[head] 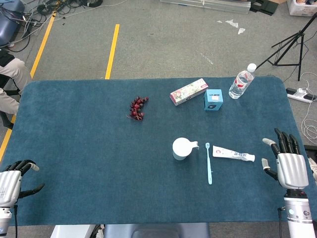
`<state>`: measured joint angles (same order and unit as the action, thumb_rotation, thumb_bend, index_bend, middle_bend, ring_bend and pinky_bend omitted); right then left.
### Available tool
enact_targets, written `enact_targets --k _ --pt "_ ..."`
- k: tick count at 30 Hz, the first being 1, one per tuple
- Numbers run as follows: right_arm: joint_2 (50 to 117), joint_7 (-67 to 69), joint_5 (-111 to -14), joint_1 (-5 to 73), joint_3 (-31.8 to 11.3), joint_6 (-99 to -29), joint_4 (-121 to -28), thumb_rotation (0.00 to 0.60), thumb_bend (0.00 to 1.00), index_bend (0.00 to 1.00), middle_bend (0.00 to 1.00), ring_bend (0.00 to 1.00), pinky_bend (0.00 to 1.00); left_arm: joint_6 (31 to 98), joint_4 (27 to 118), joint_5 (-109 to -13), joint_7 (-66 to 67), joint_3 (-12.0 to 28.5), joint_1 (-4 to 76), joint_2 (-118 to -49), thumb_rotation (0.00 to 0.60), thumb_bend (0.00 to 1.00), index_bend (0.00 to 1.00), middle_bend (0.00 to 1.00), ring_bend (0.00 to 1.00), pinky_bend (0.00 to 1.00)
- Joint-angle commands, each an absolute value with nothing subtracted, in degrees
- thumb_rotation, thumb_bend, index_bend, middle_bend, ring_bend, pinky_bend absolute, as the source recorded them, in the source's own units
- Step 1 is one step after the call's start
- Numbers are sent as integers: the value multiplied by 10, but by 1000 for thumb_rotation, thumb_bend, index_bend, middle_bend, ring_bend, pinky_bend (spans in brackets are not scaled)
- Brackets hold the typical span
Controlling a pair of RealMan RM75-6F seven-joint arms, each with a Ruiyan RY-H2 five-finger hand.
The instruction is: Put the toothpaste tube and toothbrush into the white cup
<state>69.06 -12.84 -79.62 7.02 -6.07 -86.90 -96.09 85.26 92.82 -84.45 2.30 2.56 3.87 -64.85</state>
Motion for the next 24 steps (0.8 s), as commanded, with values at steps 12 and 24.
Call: enact_targets --k 12,24 --pt "712 -149 -760 82 -82 -847 -944 600 323 288 90 0 60 857 927 -840 17 27 35 -644 600 27 461 365 311 375" --pt "712 -186 -751 127 -72 -757 -930 600 322 288 90 0 60 876 935 -852 23 24 28 -643 600 26 461 365 311 375"
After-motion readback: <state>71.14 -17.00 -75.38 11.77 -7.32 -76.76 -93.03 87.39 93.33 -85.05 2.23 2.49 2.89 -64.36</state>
